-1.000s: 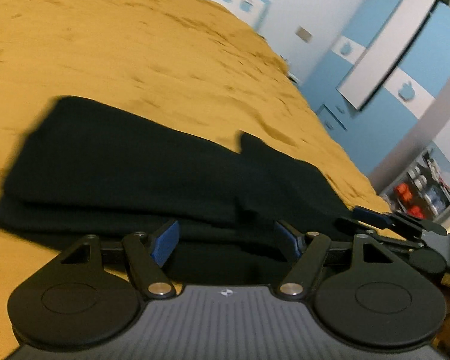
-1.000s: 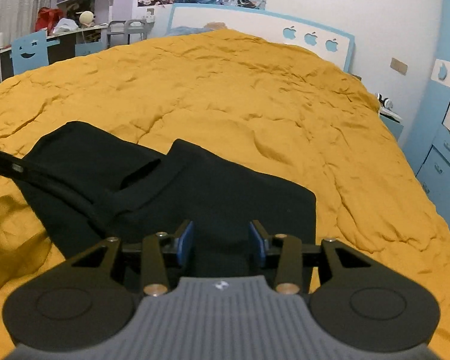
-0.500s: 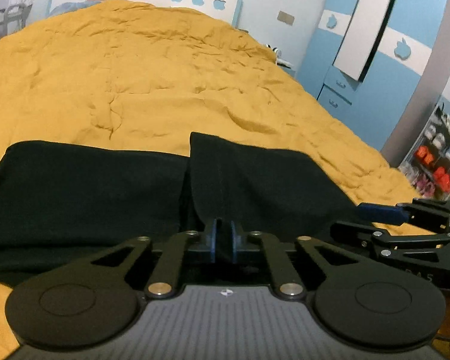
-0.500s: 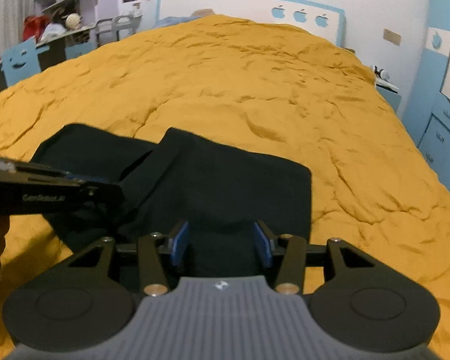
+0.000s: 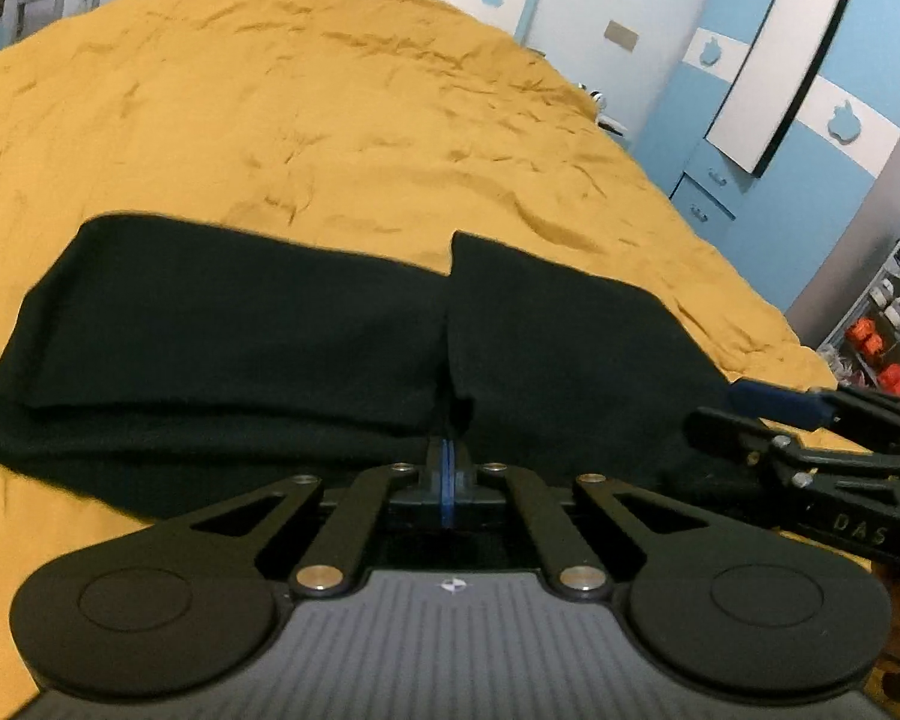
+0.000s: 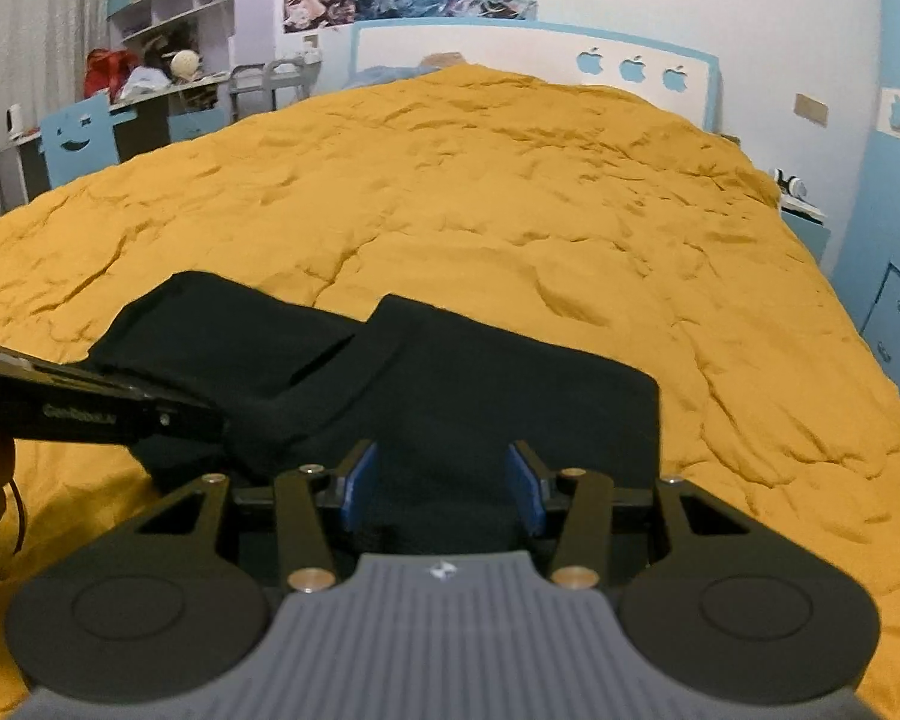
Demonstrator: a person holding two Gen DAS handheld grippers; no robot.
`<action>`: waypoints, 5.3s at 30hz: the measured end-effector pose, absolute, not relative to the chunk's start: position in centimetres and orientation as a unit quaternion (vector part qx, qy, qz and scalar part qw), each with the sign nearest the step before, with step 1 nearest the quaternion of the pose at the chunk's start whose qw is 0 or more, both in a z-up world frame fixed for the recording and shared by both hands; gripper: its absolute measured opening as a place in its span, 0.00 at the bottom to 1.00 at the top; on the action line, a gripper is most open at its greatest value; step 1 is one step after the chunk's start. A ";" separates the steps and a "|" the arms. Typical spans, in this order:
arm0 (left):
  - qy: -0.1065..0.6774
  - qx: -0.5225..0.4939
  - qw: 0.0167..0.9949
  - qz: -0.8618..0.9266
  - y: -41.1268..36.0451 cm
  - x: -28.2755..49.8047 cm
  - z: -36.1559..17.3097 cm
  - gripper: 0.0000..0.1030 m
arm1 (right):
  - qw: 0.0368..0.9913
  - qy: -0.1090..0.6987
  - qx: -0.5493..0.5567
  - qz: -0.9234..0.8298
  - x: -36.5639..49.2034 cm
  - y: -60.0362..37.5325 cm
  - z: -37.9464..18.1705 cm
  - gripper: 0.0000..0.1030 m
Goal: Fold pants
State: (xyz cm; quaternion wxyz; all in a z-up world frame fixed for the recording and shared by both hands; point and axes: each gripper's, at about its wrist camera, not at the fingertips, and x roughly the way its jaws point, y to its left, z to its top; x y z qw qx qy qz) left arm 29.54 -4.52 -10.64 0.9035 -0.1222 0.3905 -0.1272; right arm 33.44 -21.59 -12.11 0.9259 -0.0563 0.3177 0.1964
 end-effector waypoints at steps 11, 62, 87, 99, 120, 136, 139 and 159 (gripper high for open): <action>0.359 -0.182 0.915 -0.019 5.2 27.9 -8.6 0.67 | 0.907 0.360 -0.047 0.213 34.0 -20.9 -13.4 0.47; 0.277 -0.437 0.856 0.009 11.5 31.3 -10.4 0.08 | 0.915 0.348 0.010 0.205 36.4 -19.7 -13.8 0.50; 0.266 -0.227 0.928 -0.131 -8.8 32.1 -1.5 0.04 | 0.929 0.311 0.168 0.112 33.4 -31.9 -9.6 0.50; 0.381 -0.139 0.895 -0.183 -19.9 32.7 -8.7 0.05 | 0.910 0.336 0.237 0.057 34.4 -36.9 -10.9 0.50; 0.367 -0.013 0.905 -0.214 -9.5 37.5 -4.0 0.61 | 0.875 0.392 0.238 0.159 40.0 -31.9 -13.2 0.52; 0.400 0.236 0.813 -0.351 -18.2 43.7 -8.4 0.35 | 0.850 0.376 0.337 0.150 35.9 -34.2 -12.3 0.36; 0.418 0.225 0.801 -0.364 -18.4 44.7 -8.8 0.17 | 0.838 0.397 0.341 0.157 36.1 -32.0 -13.5 0.35; 0.435 0.179 0.806 -0.361 -17.8 48.3 -8.0 0.00 | 0.803 0.377 0.444 0.123 34.0 -32.9 -15.4 0.00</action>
